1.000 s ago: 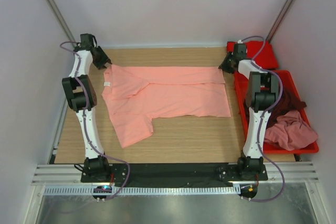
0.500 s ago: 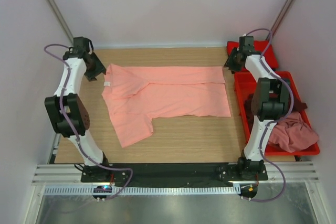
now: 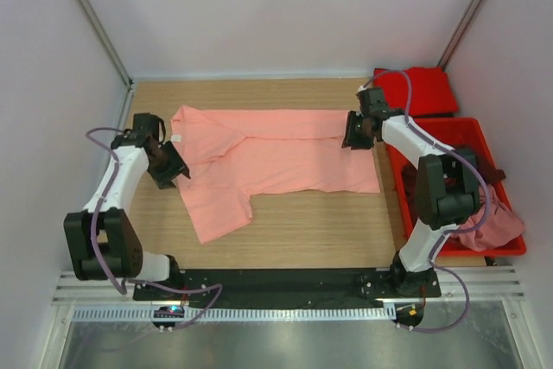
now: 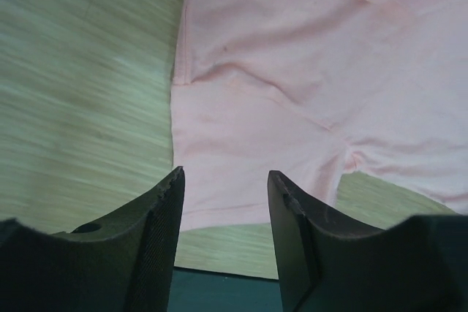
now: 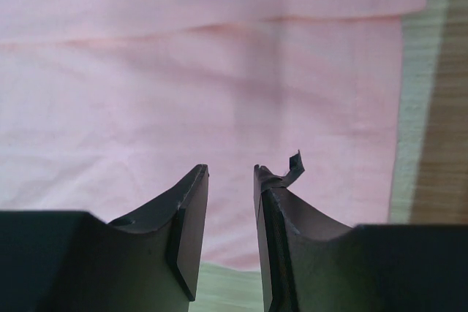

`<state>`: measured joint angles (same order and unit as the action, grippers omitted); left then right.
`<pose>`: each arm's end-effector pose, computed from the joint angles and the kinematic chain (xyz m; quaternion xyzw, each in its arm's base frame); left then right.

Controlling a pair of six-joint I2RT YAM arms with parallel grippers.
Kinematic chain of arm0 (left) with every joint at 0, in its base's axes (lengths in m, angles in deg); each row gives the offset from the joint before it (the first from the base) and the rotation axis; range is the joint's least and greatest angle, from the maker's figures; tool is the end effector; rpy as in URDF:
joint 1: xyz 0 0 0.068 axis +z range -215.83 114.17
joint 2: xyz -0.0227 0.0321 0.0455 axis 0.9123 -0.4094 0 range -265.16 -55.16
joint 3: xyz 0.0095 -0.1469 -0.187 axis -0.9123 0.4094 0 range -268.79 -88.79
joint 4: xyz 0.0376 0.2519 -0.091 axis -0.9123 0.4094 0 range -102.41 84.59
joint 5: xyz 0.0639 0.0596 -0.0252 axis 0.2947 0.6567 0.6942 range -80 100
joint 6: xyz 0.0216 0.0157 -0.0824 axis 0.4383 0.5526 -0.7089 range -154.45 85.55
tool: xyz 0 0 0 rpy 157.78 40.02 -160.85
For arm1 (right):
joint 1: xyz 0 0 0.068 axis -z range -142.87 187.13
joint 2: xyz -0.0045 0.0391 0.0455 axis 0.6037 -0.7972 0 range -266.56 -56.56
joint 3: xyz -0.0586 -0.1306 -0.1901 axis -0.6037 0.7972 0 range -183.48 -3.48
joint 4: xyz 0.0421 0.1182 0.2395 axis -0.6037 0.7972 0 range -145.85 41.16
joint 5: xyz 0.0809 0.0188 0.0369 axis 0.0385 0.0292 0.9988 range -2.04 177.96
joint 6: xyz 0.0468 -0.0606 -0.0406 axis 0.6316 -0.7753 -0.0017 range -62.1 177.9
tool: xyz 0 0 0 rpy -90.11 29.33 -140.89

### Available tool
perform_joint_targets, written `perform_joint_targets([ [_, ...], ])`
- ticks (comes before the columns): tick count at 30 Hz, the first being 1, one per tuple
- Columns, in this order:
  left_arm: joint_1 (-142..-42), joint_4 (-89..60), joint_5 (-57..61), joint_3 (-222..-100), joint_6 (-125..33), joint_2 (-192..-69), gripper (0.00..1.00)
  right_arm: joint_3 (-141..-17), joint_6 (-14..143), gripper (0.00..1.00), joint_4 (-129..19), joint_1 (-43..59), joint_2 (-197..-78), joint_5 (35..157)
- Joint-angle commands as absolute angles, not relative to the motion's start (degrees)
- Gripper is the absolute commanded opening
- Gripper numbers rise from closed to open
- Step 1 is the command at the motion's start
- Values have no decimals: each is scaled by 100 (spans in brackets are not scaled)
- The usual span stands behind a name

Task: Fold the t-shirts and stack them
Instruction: Fold the tshirt

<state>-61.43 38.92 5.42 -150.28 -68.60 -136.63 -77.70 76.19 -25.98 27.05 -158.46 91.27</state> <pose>0.2937 0.0165 0.1658 -0.3193 0.9328 -0.0798 0.1467 0.3940 0.0746 0.1444 0.0606 0.9579 0.0953 0.2640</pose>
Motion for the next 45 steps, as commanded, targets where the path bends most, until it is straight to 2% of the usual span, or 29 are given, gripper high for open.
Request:
perform_joint_targets([
  [1, -6152, 3988, 421, -14682, -7101, -13068, 48, -7416, 7645, 38, -2860, 2606, -15149, 9069],
  [4, -6187, 3805, -98, -13935, -7548, -12742, 46, -7091, 7680, 39, -2948, 2501, -14823, 9078],
  [7, -6494, 3786, 286, -13547, -7934, -12302, 47, -6879, 7724, 38, -3018, 2509, -14568, 9025],
  [9, -7021, 4083, 577, -13677, -8111, -12214, 49, -6774, 7794, 38, -3001, 2501, -14393, 9051],
  [12, -7057, 4216, 236, -13687, -8445, -12187, 49, -6467, 7899, 38, -3061, 2378, -14016, 9095],
  [16, -7251, 4436, 655, -13503, -8823, -12073, 51, -6114, 8014, 38, -3229, 2211, -13716, 9157],
  [25, -7286, 4393, 964, -12659, -9747, -11396, 50, -5999, 8031, 38, -3308, 2184, -13812, 9306],
  [45, -7655, 3857, 1404, -12026, -10256, -11844, 49, -5894, 8031, 38, -3414, 2193, -13847, 9385],
])
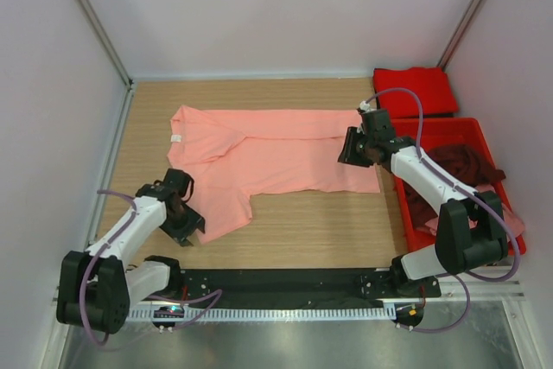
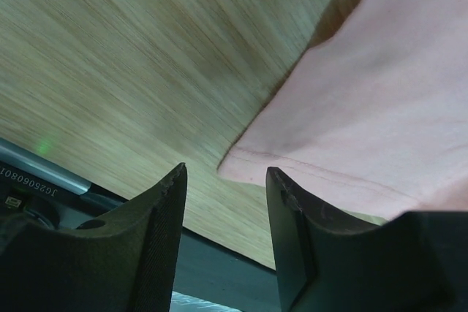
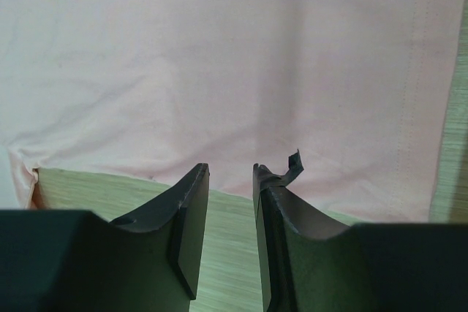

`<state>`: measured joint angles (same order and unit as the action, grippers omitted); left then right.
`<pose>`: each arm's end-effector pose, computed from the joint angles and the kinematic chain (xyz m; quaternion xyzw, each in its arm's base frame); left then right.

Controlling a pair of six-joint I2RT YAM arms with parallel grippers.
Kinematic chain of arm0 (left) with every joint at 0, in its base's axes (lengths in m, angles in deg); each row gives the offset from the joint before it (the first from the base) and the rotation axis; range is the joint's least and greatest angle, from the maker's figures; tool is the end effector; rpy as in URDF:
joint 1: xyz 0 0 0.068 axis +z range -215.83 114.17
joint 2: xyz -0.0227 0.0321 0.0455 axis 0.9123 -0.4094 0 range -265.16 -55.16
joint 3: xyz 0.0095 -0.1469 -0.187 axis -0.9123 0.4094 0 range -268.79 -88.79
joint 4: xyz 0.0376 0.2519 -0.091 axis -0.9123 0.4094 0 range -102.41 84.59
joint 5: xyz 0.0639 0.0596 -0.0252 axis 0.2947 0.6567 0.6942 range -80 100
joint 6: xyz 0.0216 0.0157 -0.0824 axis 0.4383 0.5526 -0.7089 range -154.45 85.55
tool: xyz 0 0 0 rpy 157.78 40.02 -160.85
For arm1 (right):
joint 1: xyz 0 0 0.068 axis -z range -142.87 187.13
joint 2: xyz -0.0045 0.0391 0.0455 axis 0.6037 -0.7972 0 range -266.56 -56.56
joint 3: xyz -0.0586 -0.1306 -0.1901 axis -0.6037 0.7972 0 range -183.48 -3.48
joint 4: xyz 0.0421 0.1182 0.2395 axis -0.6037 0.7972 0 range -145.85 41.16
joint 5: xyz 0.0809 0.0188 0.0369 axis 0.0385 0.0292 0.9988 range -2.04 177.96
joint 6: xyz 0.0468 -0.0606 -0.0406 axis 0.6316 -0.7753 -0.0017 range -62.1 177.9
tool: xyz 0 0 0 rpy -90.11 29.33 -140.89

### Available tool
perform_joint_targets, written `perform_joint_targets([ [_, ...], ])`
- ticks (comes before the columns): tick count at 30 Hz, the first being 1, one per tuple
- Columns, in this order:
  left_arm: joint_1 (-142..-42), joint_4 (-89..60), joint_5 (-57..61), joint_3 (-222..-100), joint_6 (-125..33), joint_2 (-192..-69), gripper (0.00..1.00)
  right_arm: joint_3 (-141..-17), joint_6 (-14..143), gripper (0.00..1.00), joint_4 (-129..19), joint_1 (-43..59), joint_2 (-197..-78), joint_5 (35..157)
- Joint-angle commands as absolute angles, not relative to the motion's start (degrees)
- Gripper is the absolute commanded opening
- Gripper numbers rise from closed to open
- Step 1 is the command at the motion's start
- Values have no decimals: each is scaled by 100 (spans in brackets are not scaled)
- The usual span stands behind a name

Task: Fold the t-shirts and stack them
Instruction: Fold the tshirt

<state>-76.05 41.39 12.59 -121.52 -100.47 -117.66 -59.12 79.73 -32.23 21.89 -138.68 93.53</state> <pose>0.1801 -0.0290 0.0917 -0.4682 0.8816 -0.0169 0.0580 0.3258 0.0966 0.1641 0.0374 0.9383 0.1516 0.3086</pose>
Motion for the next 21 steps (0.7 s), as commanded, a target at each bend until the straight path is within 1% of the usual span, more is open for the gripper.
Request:
perform_joint_targets([
  [1, -7681, 3822, 1413, -12008, -10248, -11931, 49, -5903, 8031, 38, -3405, 2184, -13847, 9376],
  [5, -7813, 3558, 1430, -11999, -10116, -12152, 41, -5885, 7961, 38, -3413, 2175, -13786, 9315],
  [7, -7901, 3523, 1527, -12034, -10081, -12239, 40, -5850, 7935, 39, -3422, 2166, -13724, 9227],
  [9, -7936, 3461, 1545, -12060, -10020, -12284, 34, -5850, 7935, 39, -3414, 2166, -13698, 9218],
  [10, -7945, 3409, 1527, -12052, -10010, -12301, 23, -5841, 7926, 39, -3387, 2149, -13698, 9201],
  [11, -7937, 3391, 1527, -12052, -10002, -12310, 15, -5832, 7917, 39, -3379, 2158, -13698, 9183],
  [14, -7945, 3329, 1474, -12087, -9940, -12284, 0, -5841, 7856, 39, -3248, 2123, -13662, 9095],
  [15, -7945, 3355, 1492, -12122, -9905, -12275, 0, -5859, 7821, 41, -3151, 2062, -13645, 8999],
  [16, -7945, 3399, 1596, -12253, -9835, -12258, 0, -5876, 7812, 42, -3019, 2044, -13610, 8624],
  [17, -7945, 3556, 1676, -12324, -9791, -12231, 0, -5885, 7838, 42, -2801, 2026, -13601, 8577],
  [21, -7937, 3952, 2071, -12666, -9650, -11916, 0, -5597, 8320, 42, -2675, 2035, -13522, 8410],
])
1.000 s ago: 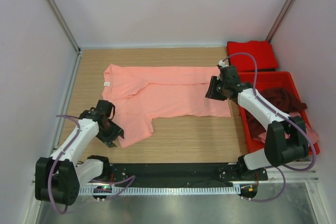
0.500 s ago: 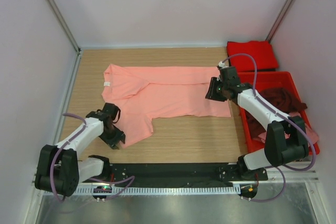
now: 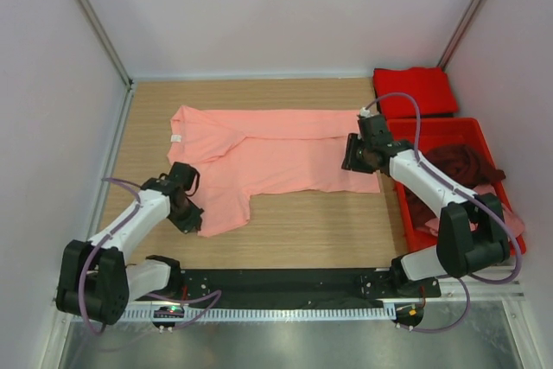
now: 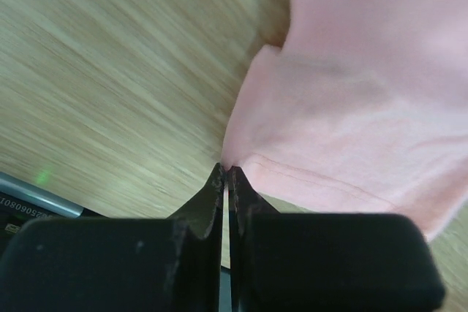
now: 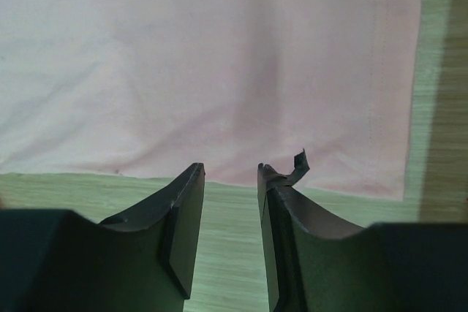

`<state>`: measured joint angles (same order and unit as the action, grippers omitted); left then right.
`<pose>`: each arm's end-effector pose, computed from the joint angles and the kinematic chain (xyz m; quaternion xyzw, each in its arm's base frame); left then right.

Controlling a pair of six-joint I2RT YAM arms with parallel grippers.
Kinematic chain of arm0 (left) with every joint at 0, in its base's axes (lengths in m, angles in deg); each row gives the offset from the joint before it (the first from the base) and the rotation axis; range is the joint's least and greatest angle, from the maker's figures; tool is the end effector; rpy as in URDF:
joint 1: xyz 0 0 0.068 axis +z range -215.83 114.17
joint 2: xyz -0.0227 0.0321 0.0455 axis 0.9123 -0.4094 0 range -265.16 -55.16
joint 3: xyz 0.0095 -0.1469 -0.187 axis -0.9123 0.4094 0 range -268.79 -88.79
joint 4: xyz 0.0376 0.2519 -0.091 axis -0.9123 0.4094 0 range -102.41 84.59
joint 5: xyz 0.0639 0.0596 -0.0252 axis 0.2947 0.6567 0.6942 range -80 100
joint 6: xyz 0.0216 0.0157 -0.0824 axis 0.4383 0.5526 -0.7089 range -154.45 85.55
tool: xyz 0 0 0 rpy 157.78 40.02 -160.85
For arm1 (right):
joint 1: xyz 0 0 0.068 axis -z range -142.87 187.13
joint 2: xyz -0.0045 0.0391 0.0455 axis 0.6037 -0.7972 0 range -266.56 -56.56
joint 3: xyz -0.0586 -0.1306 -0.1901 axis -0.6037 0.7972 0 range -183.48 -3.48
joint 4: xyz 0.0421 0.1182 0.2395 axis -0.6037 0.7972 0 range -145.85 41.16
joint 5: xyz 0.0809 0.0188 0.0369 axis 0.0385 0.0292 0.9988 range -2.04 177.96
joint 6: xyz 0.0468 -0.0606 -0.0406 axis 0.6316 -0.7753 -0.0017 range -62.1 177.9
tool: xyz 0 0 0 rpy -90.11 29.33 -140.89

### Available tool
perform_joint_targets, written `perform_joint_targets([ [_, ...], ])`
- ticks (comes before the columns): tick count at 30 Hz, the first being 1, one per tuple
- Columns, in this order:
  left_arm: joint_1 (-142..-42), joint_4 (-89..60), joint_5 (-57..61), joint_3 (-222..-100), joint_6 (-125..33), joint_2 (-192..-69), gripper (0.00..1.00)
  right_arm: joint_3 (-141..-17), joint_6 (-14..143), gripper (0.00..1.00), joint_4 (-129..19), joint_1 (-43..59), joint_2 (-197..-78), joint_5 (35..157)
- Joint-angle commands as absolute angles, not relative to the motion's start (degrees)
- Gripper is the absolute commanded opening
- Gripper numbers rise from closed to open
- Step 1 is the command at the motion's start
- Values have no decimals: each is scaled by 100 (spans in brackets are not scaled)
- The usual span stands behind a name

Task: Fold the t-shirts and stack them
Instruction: Fold the tshirt

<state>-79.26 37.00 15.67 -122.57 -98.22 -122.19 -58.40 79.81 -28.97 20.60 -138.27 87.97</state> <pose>0.1924 -0.0382 0.0849 -0.4268 0.9008 -0.0013 0.0808 0.3169 0.0942 0.1565 0.0445 0.9491 0.1026 0.2943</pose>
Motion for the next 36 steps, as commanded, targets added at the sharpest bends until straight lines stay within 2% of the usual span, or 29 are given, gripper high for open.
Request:
perform_joint_targets([
  [1, -7945, 4005, 2142, -12719, -9624, -11854, 0, -5517, 8487, 42, -2710, 2026, -13470, 8296],
  [4, -7937, 4216, 2309, -12851, -9519, -11591, 0, -5454, 9538, 42, -2449, 2052, -13206, 7543],
  [7, -7937, 4200, 2266, -12869, -9483, -11415, 0, -5586, 10147, 42, -2043, 2043, -13205, 7303],
  [12, -7937, 4190, 2300, -13018, -9378, -11326, 0, -5762, 11300, 42, -1279, 2044, -13512, 6399],
  [15, -7928, 4182, 2266, -13089, -9342, -11335, 0, -5745, 11633, 42, -1067, 2070, -13732, 6274],
  [23, -7928, 4173, 2063, -13212, -9219, -11291, 0, -5253, 12188, 44, -1207, 2158, -13627, 5870],
  [27, -7936, 4243, 2037, -13212, -9228, -11265, 0, -5007, 12198, 45, -1794, 2193, -13539, 5948],
  [36, -7936, 4375, 2230, -13344, -9202, -11106, 0, -4945, 12321, 44, -2051, 2184, -13882, 5632],
])
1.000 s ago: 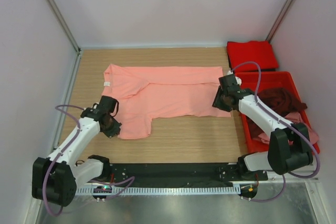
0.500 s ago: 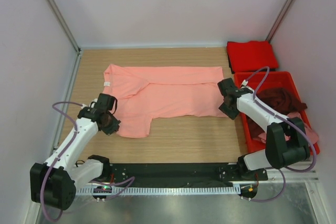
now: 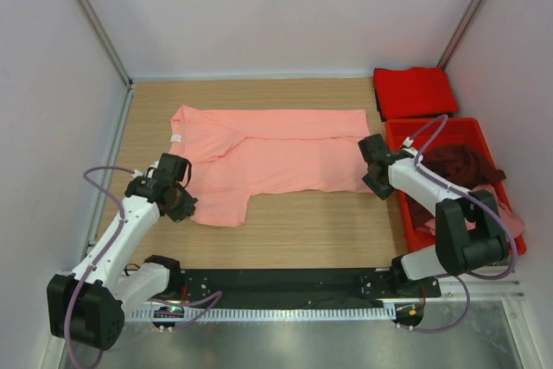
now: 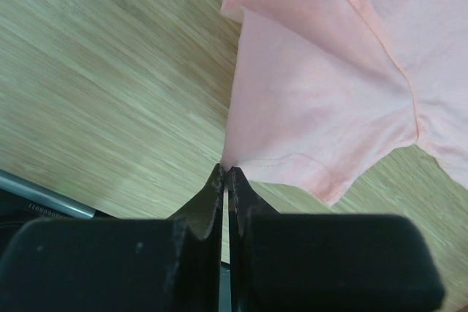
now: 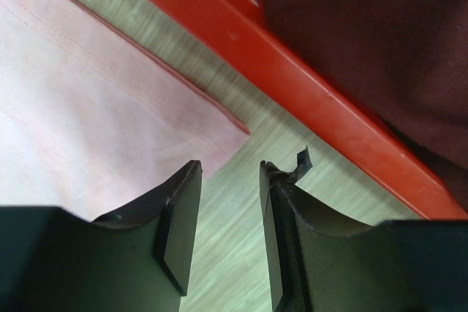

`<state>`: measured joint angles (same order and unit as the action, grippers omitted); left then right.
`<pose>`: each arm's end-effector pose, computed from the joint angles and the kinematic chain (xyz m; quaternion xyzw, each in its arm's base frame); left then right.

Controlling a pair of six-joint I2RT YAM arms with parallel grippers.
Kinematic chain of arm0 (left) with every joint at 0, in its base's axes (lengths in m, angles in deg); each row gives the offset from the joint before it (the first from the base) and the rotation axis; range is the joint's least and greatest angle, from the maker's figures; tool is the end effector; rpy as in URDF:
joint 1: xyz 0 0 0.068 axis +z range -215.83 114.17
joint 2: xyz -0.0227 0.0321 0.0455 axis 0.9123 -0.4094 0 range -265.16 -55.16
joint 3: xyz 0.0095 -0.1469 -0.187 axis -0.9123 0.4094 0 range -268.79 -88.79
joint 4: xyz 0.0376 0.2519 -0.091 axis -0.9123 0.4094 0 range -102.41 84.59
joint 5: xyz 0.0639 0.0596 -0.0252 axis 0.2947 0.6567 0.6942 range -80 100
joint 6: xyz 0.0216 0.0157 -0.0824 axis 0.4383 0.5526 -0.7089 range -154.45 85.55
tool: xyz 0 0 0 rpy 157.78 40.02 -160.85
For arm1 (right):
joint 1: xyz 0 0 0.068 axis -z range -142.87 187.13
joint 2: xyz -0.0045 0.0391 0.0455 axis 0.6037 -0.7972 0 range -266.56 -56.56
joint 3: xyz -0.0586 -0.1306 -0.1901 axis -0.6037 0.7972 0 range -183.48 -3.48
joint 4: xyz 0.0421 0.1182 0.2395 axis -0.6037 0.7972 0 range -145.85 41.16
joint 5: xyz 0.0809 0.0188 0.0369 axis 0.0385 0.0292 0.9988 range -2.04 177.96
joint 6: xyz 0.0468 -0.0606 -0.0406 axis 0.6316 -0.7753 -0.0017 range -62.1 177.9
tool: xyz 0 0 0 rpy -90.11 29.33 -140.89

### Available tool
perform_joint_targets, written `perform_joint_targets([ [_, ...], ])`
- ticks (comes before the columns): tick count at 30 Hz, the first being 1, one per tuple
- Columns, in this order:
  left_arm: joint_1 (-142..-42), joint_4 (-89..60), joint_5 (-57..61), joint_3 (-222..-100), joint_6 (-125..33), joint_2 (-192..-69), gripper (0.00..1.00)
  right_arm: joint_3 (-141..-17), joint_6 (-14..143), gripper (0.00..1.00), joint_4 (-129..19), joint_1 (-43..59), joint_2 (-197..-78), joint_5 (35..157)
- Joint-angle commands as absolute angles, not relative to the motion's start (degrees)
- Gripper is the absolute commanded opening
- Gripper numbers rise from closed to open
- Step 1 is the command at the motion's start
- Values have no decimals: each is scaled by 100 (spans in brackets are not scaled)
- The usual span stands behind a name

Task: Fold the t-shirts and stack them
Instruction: Fold the tshirt

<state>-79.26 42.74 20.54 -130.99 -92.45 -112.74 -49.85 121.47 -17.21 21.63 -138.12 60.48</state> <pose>0.2065 -0.0349 0.1554 -0.3865 0.9023 -0.0248 0.1896 0.2683 0.0378 0.1049 0.4222 0.8648 -0.0944 0.2550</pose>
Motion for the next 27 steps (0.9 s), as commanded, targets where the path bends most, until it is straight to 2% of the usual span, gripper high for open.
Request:
perform_joint_targets([
  [1, -7937, 4375, 2239, -13344, -9193, -11097, 1, -4927, 12312, 44, -2095, 2193, -13900, 5624],
  [14, -7928, 4542, 2397, -13590, -9211, -10992, 0, -4716, 12382, 43, -2368, 2193, -14304, 5597],
  [17, -7928, 4568, 2388, -13669, -9149, -11079, 0, -4672, 12338, 29, -2482, 2193, -14313, 5536],
  [18, -7936, 4603, 2397, -13686, -9140, -11123, 0, -4664, 12321, 21, -2447, 2193, -14295, 5501],
  [19, -7928, 4604, 2415, -13695, -9140, -11124, 0, -4663, 12294, 8, -2412, 2193, -14278, 5448],
  [20, -7936, 4612, 2441, -13713, -9140, -11132, 0, -4663, 12259, 2, -2368, 2184, -14208, 5378],
  [27, -7936, 4876, 2871, -14020, -8982, -11080, 0, -4628, 11987, 1, -2087, 2193, -13751, 5149],
])
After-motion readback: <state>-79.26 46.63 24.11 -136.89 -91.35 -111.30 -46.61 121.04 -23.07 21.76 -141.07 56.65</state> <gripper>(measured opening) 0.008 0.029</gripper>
